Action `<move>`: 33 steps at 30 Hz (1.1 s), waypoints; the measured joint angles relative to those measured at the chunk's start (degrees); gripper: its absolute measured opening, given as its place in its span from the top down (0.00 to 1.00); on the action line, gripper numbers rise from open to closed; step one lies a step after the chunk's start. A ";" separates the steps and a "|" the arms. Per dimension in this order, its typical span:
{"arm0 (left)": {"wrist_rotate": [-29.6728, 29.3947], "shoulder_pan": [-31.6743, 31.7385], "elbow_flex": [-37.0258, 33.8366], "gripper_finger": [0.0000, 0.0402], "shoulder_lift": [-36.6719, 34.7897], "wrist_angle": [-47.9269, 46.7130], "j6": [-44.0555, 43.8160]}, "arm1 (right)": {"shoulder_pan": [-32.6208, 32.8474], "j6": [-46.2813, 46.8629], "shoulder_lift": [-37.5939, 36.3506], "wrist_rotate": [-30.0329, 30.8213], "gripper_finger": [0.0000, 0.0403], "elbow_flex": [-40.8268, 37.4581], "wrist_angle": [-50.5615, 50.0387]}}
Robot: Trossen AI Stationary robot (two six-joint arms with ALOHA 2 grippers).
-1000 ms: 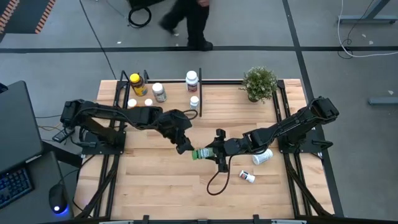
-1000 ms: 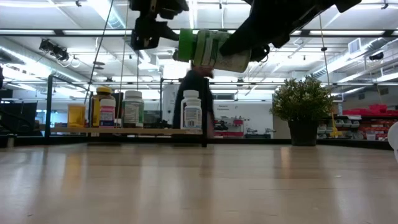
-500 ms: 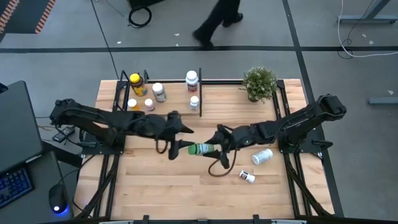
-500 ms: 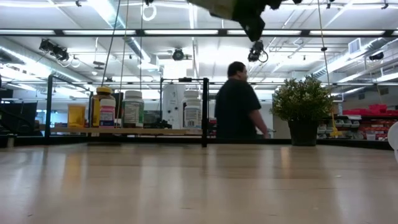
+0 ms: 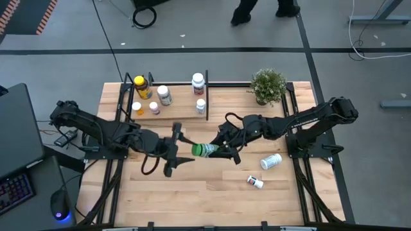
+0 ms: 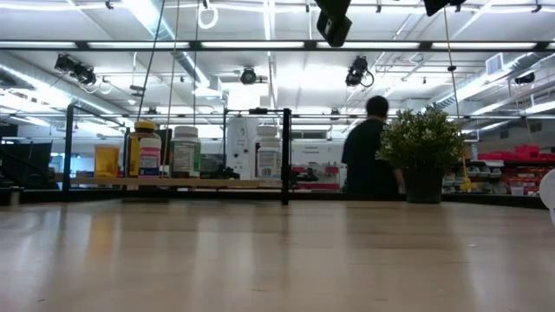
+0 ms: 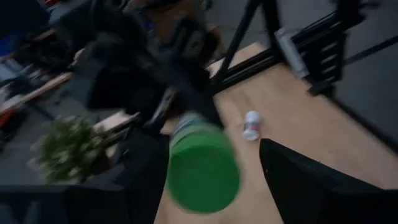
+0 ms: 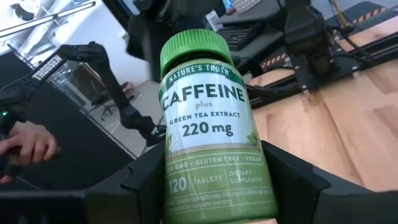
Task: Pick and place medicine bottles onto shelf by color
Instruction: Put the light green medicine bottle on the shelf
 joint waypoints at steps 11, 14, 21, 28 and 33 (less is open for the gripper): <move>-1.91 0.57 0.00 0.19 0.41 -0.47 2.60 | -0.95 0.85 0.00 -0.95 0.43 0.00 0.03; -1.81 0.70 0.04 0.15 1.48 -1.49 2.93 | -1.40 1.06 0.01 -0.95 0.43 -0.02 0.35; -2.97 0.76 0.04 0.13 4.28 0.48 3.56 | -1.67 1.90 0.04 -1.02 0.43 -0.02 0.51; -5.00 1.06 0.04 0.14 4.08 1.04 2.89 | -1.72 1.95 0.04 -0.82 0.43 -0.02 0.28; -5.72 1.09 0.04 0.21 4.59 0.32 2.89 | -1.72 1.98 0.04 -0.95 0.43 -0.02 -0.13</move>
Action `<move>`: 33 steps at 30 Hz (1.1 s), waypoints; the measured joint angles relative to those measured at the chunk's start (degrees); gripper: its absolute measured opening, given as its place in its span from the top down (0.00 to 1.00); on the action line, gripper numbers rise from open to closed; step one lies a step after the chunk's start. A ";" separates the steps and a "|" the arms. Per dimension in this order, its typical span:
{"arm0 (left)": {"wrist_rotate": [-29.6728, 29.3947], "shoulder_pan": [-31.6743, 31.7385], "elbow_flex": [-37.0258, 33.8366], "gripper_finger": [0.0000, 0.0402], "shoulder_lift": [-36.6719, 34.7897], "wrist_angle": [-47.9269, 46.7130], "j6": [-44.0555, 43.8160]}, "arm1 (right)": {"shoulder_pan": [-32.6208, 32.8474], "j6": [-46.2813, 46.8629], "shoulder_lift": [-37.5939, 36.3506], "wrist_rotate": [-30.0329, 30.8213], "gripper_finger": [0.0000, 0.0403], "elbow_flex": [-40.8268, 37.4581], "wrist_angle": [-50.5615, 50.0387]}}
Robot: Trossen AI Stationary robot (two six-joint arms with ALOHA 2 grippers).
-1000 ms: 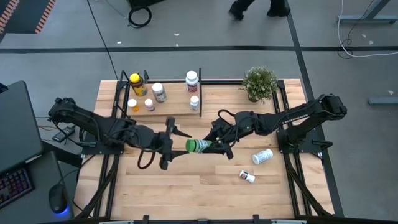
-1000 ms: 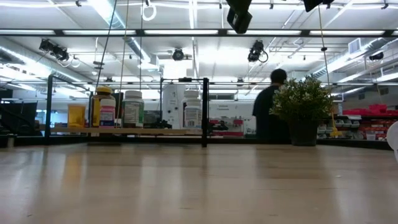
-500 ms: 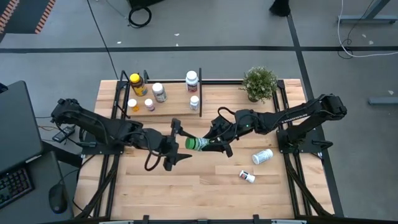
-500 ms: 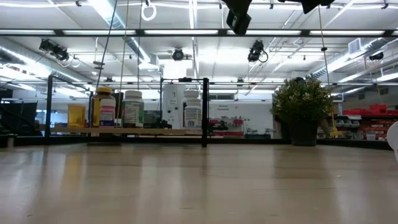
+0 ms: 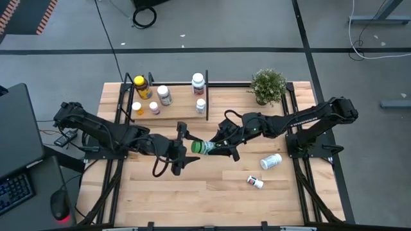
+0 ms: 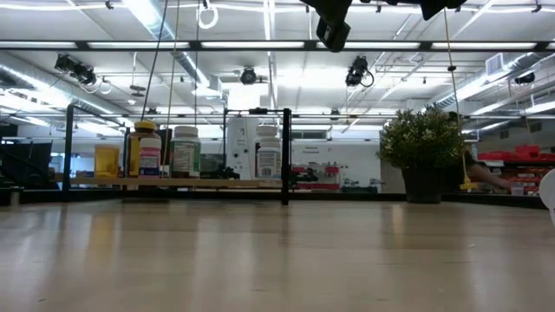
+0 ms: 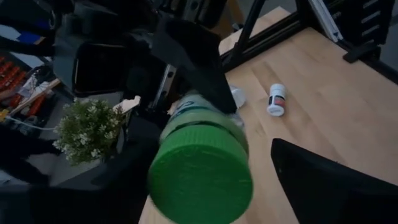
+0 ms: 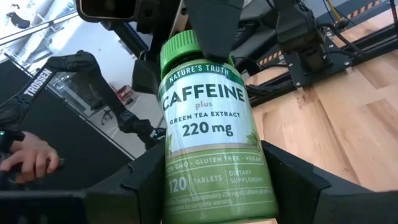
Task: Pick and place medicine bottles onto shelf by color
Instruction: Put the light green medicine bottle on the shelf
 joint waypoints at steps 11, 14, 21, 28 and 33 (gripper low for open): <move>-1.15 0.00 0.00 0.49 -0.04 -2.20 -1.95 | 0.06 0.11 0.02 -0.24 0.38 0.01 -0.33; -1.38 0.00 0.00 0.49 -0.06 -2.38 -2.57 | 0.11 0.20 0.02 -0.23 0.35 0.02 -0.27; -3.73 0.23 0.00 0.49 -0.31 -6.43 -7.55 | 0.48 0.05 0.02 0.03 0.27 0.02 -0.83; -10.26 2.46 -0.06 0.49 -2.22 -17.17 -17.48 | 0.43 1.52 0.04 -0.36 0.26 0.07 -9.65; -9.57 7.39 0.73 0.49 -1.97 -29.37 -28.53 | 0.70 1.63 0.02 -0.72 0.28 0.07 -9.94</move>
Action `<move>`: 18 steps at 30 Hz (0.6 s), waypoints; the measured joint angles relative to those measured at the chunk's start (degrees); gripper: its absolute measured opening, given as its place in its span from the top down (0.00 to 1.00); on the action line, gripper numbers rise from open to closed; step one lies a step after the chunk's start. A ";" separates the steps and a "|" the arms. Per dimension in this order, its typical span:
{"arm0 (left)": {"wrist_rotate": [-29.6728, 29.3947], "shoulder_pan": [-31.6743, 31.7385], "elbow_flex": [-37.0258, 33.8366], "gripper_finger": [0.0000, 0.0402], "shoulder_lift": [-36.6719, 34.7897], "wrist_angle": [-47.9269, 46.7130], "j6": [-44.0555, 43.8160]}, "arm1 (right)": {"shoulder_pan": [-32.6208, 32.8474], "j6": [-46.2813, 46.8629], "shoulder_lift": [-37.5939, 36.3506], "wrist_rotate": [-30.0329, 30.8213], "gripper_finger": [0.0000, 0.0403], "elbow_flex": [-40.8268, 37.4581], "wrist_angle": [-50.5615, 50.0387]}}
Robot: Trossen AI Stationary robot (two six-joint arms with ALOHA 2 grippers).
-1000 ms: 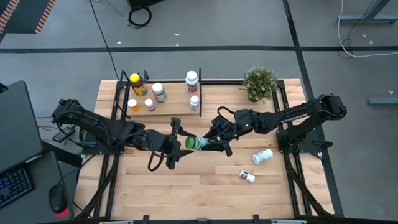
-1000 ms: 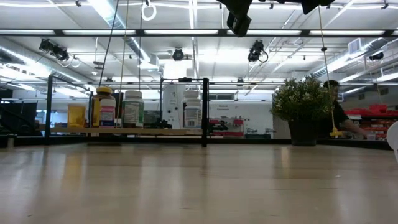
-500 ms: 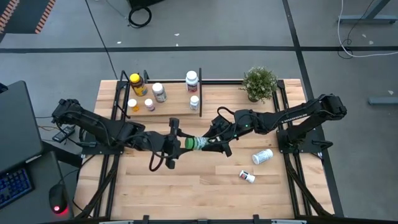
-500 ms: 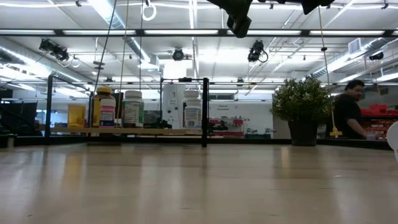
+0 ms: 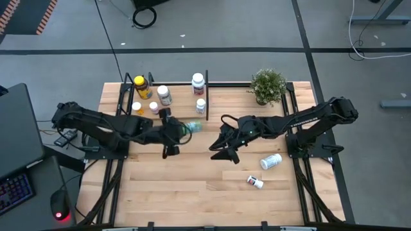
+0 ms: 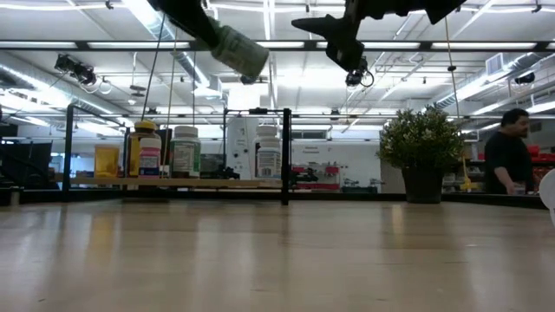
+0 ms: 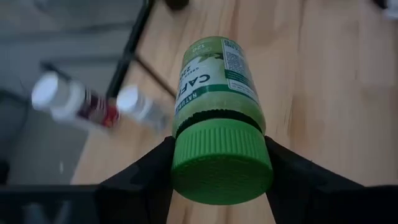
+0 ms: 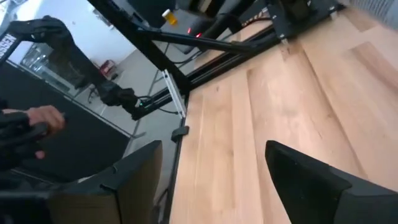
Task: Pick and place medicine bottles onto shelf by color
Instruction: Put the light green medicine bottle on the shelf
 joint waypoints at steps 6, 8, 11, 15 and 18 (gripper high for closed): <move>7.76 7.81 5.96 0.49 -0.02 -14.18 -3.48 | 0.22 0.65 0.00 0.30 0.28 0.00 0.03; 11.95 11.87 8.18 0.49 0.06 -17.49 -3.48 | 0.17 1.36 0.00 0.55 0.28 0.00 -0.01; 15.97 18.60 10.02 0.49 1.33 -21.19 -2.72 | 0.09 2.82 0.00 0.72 0.28 0.00 0.02; 18.11 27.13 11.07 0.49 4.32 -25.01 0.80 | 0.09 4.37 0.00 0.72 0.28 0.00 0.03; 18.99 31.42 11.16 0.49 7.18 -27.46 3.53 | 0.21 4.77 0.00 0.74 0.28 0.00 0.00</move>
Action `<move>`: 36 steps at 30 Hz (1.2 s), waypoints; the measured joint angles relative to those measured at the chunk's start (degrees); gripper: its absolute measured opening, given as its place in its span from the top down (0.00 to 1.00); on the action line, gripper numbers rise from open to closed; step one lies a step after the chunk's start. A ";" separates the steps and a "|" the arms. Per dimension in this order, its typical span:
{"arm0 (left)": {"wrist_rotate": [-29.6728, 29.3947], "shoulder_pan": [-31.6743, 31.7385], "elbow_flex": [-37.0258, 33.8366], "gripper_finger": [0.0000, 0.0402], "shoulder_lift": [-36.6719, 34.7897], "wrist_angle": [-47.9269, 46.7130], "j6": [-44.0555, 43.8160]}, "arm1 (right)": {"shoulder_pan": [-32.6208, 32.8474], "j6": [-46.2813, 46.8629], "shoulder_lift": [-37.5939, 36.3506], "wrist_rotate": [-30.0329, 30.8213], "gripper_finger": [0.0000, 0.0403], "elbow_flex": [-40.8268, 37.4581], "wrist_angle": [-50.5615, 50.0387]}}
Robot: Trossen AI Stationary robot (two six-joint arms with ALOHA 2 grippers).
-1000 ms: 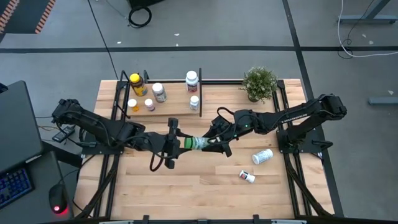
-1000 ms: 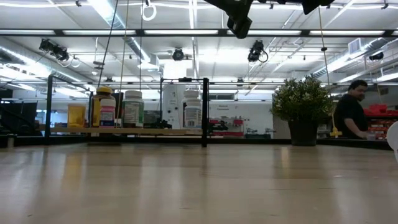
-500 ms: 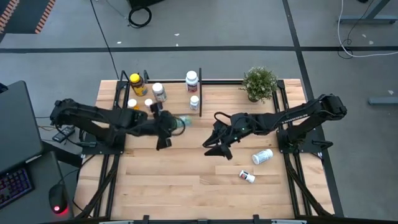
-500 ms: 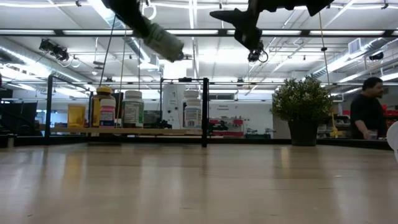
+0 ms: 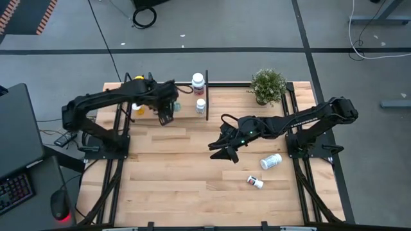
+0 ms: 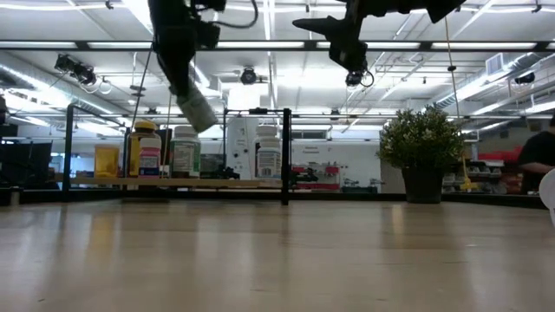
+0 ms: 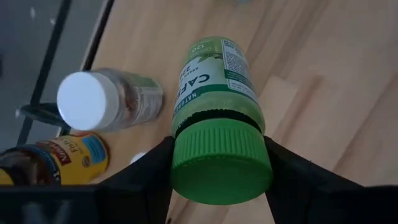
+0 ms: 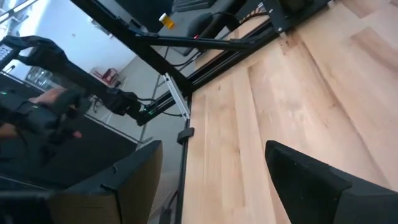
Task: Pick and place medicine bottles onto shelf by color
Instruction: Put the light green medicine bottle on the shelf
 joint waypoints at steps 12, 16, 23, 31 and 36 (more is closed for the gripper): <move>2.27 2.87 0.09 0.49 13.43 -2.93 15.21 | 0.08 1.25 0.00 0.00 0.28 0.00 -0.10; -1.24 2.89 0.09 0.48 16.15 -5.18 17.81 | 0.05 1.25 0.00 0.05 0.28 0.00 -0.10; -3.80 3.30 2.71 0.48 16.69 -5.13 22.39 | 0.05 0.54 0.00 1.54 0.28 -0.03 -0.10; -4.38 3.79 10.60 0.48 18.61 -7.27 29.04 | 0.22 0.28 0.00 1.56 0.28 -0.04 -0.15; -3.68 4.81 15.67 0.49 23.14 -13.00 32.28 | 0.45 0.18 0.00 1.54 0.28 -0.04 -0.40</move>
